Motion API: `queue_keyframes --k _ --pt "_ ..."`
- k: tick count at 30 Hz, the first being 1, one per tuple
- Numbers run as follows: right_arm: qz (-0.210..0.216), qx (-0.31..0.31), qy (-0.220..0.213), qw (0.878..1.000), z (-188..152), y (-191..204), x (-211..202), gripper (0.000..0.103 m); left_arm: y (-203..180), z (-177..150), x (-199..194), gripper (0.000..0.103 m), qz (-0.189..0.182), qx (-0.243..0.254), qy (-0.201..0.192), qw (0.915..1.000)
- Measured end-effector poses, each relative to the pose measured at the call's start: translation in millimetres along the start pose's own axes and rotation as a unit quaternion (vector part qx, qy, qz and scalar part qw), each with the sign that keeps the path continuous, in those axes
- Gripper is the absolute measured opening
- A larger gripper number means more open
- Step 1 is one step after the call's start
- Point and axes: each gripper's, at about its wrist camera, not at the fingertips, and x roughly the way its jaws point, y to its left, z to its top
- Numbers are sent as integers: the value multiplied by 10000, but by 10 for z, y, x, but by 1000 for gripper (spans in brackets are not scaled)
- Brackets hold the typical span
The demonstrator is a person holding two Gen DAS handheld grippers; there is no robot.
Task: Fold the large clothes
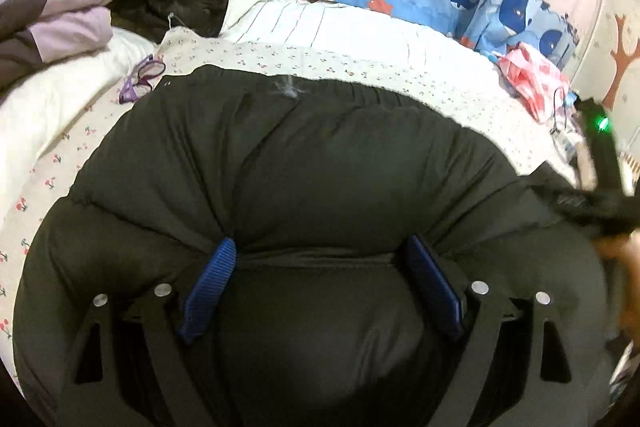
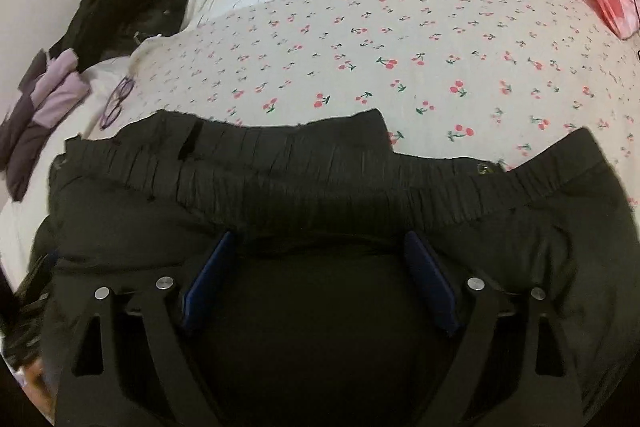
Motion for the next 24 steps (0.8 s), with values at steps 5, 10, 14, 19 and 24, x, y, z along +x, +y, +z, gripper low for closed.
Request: queue_keyframes --k 5,10,14,19,24 --pt "-649 313 -1260 9894 -368 -450 -884 83 -6 -46 -42 84 99 39 -147 9998" --pt "-557 1312 -1171 9828 -869 -1248 -603 89 -42 -53 -82 85 28 51 -223 9997" --pt "-640 1114 -1039 9863 -789 -1106 -701 89 -102 -79 -131 85 347 211 -287 9988" --pt "-399 629 -1700 9826 -1160 -725 -1360 89 -207 -197 -506 85 769 528 -583 9939" --pt "-811 231 -845 9928 -1622 -601 -1190 96 -308 -402 -920 85 870 869 -821 9890"
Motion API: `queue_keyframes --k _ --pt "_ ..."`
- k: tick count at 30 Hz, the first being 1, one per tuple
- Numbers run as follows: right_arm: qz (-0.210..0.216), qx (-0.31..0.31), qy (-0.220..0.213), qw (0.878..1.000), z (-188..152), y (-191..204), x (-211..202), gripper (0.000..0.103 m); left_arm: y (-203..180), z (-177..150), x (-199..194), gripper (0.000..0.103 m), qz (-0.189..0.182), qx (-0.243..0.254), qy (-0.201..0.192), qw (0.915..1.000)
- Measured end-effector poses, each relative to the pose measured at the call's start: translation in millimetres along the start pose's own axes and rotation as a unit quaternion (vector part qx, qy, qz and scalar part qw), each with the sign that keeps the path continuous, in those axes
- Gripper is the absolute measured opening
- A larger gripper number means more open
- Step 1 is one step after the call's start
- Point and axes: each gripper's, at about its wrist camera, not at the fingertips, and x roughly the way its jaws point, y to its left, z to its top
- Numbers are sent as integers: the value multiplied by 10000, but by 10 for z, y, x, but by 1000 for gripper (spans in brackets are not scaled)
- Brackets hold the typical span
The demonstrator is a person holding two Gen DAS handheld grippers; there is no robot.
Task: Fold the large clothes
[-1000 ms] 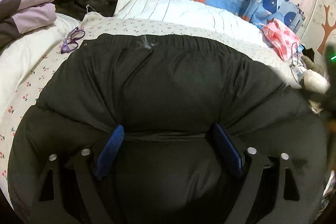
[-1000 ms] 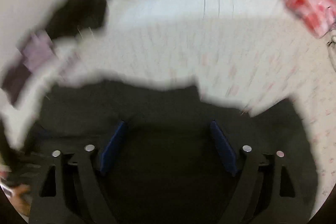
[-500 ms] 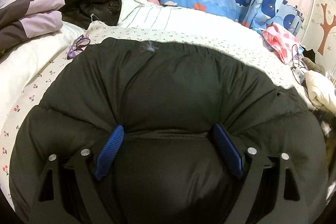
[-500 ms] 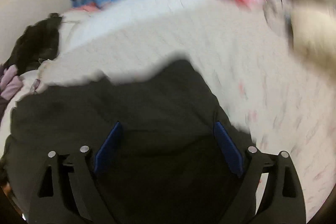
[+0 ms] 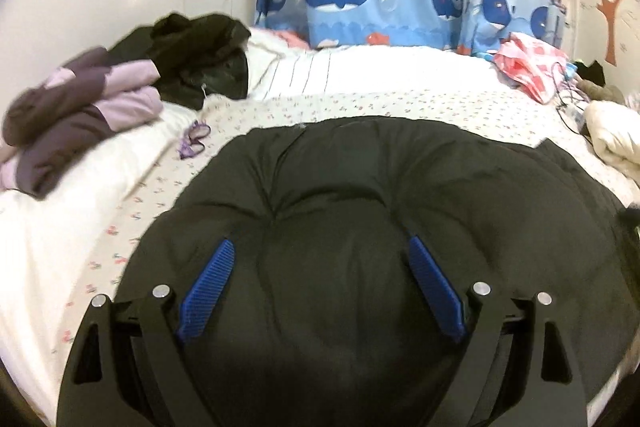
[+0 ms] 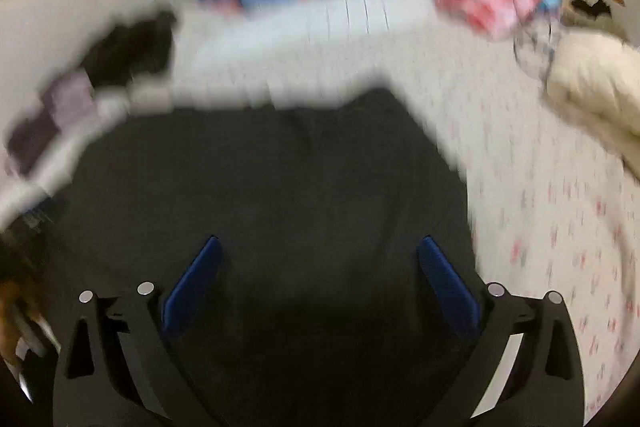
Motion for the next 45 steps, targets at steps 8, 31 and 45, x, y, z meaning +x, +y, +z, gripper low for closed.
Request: queue_keyframes --k 8,31,45 --pt "385 143 105 9991 -65 63 -256 96 62 -81 -671 89 163 167 -216 9995" --pt "344 810 120 9960 -375 -152 -736 96 288 -256 -1250 92 274 122 -256 9992" --pt "1457 2880 555 9449 -571 -1062 -354 96 1762 -692 -587 95 -1627 -3597 1022 9131"
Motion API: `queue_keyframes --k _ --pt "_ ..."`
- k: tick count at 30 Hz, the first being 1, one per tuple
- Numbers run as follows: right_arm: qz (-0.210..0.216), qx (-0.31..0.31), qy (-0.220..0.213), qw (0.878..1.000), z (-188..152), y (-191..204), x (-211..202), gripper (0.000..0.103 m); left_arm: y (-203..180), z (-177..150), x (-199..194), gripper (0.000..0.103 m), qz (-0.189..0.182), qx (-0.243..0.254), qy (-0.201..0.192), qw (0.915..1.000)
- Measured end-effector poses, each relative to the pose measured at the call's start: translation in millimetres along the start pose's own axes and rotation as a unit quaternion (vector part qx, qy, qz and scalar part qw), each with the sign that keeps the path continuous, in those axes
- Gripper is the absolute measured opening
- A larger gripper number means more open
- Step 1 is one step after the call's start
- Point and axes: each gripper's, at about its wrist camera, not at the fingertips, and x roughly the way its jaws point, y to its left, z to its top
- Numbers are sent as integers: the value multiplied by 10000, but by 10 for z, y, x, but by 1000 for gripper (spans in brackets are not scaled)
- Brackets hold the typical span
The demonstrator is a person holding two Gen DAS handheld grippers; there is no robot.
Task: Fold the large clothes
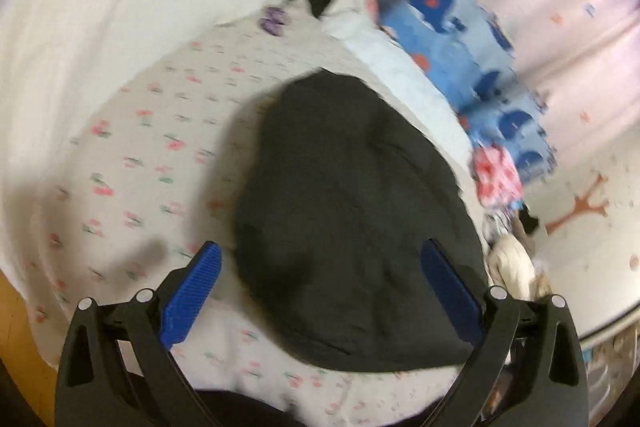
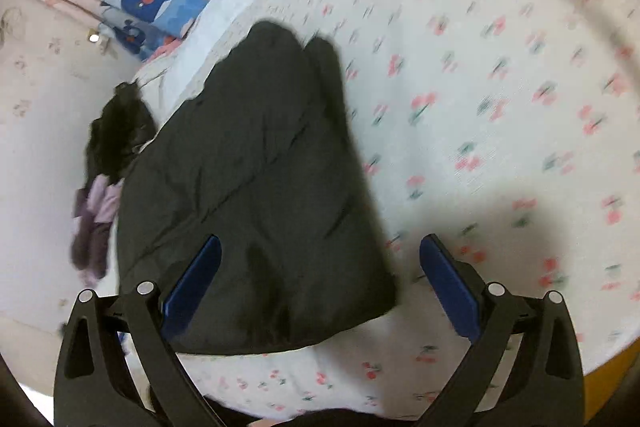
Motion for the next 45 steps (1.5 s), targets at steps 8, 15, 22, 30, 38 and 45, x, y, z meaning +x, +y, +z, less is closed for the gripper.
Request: queue_keyframes --k 8,15,22,30,38,45 --pt "-17 -167 280 9995 -8 131 227 96 56 -81 476 96 -116 -67 893 9959" --pt "312 -73 310 9990 -7 268 348 38 -110 -129 870 88 -169 -22 1213 9925" --pt "946 -716 -44 9929 -3 741 -36 19 -531 121 488 24 -581 617 820 9930" --pt "85 -921 527 9943 -320 540 -123 36 -206 -189 308 44 -180 662 1190 9905" --pt "-422 -2399 -1039 9643 -140 1744 -350 64 10 -139 462 87 -210 -150 785 9966" --pt "-637 -3258 -228 9430 124 2728 1305 66 -74 -251 647 83 -102 -982 525 9937"
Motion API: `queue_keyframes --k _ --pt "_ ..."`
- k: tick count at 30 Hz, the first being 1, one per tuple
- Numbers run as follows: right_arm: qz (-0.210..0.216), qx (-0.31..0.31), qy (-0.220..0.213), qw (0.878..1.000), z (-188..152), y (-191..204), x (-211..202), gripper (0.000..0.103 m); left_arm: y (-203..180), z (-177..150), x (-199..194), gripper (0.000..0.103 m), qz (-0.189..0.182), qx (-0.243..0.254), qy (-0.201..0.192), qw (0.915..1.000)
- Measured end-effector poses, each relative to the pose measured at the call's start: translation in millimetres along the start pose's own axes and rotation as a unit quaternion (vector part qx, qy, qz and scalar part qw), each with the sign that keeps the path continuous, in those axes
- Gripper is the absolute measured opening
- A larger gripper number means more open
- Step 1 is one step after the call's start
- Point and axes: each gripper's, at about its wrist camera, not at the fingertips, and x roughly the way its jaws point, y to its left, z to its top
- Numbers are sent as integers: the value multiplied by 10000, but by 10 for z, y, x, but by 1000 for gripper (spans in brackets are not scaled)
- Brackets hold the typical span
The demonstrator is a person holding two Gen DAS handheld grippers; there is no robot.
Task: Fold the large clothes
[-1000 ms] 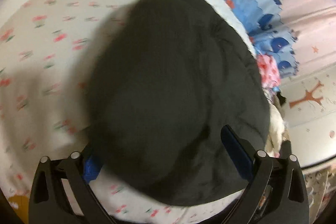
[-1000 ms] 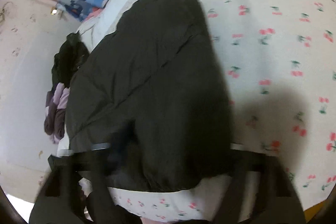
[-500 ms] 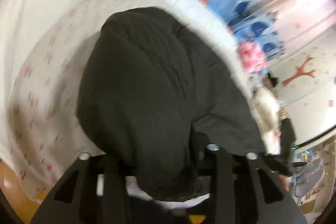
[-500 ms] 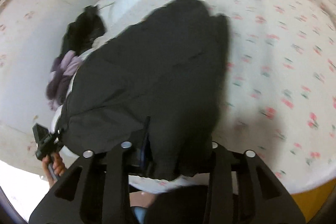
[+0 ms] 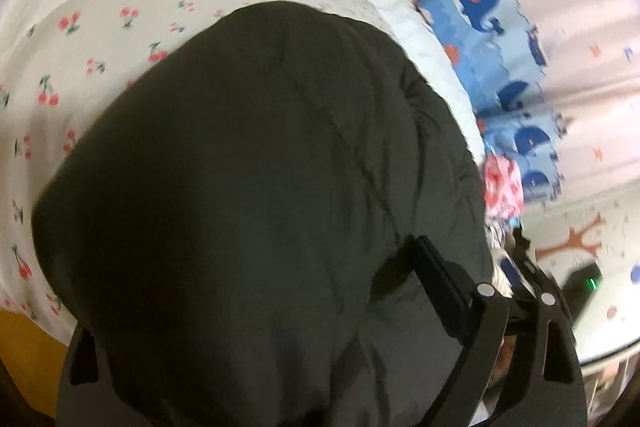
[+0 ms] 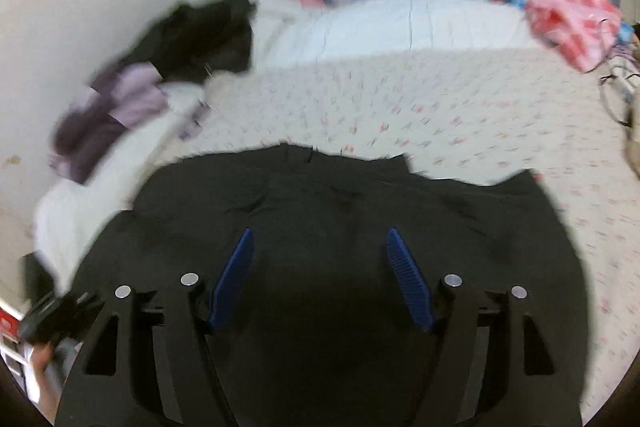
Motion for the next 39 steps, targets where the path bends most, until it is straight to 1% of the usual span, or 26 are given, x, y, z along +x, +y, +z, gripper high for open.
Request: queue_keyframes --k 2,3,5,6,7,8,9,11,13,15,16,17,18,19,20,22,24,26,28,29,31,32,34,35,37,39 --pt "-265 -82 499 9984 -65 76 550 68 27 13 -24 72 -50 74 -36 10000" --pt "-344 -197 647 9971 -117 98 730 71 16 8 -17 70 -87 138 -34 9999" --pt "-456 -294 782 9955 -131 89 793 71 -16 -15 -28 65 -26 329 -54 9994" --pt "-408 -254 850 9952 -100 81 765 71 -30 -17 -12 64 -2 364 -44 9993" --pt "-312 -187 835 9958 -66 57 717 71 -32 -14 -7 64 -3 390 -32 9992" --pt "-155 -74 681 9975 -26 36 607 71 -32 -5 -4 64 -9 403 -27 9992" --pt "-163 -60 482 9987 31 38 506 71 -27 -4 -7 64 -6 400 -32 9992" --pt "-346 -203 263 9988 219 83 432 71 -38 2 6 64 39 392 -50 9992" --pt "-511 -264 290 9979 392 100 486 71 -52 0 13 64 80 380 -83 9992" --pt "-814 -406 538 9944 489 131 765 73 -54 -6 6 64 77 389 -112 9992" --pt "-1026 -506 785 9903 478 125 975 75 -52 -2 9 64 64 383 -114 9992" --pt "-1077 -551 1197 9854 418 106 1280 81 -52 -8 7 65 34 381 -110 9992" --pt "-1066 -515 1327 9841 392 100 1402 82 -52 -2 13 65 4 393 -97 9992" --pt "-1076 -495 1331 9840 399 94 1426 81 -54 -2 19 65 37 395 -90 9992" --pt "-1046 -461 1327 9845 426 96 1394 81 -47 -1 25 65 61 373 -71 9993" --pt "-865 -400 1174 9885 436 102 1222 81 -26 6 34 65 41 322 -23 9995" --pt "-599 -511 832 9934 354 163 848 81 0 18 33 65 -10 266 -2 9996" --pt "-452 -778 527 9945 174 286 453 81 9 17 25 65 -31 240 -14 9997" --pt "-451 -962 355 9937 -30 367 234 81 2 11 20 65 -21 243 -44 9997" --pt "-514 -1060 438 9921 -172 405 233 81 -11 -2 16 65 -1 256 -60 9997" --pt "-720 -1378 667 9856 -410 467 399 82 -45 -16 22 68 51 325 -80 9994" --pt "-803 -1521 598 9833 -483 470 468 84 -63 -23 25 68 90 379 -82 9992" --pt "-730 -1344 718 9856 -461 423 470 84 -80 -36 20 68 195 449 -111 9987" --pt "-640 -1157 730 9885 -420 425 400 84 -76 -35 16 68 204 444 -116 9987" --pt "-379 -1175 406 9915 -449 511 120 84 -48 -23 10 68 146 391 -112 9991" --pt "-313 -1316 165 9907 -571 601 -91 84 -23 -10 14 68 81 323 -100 9994"
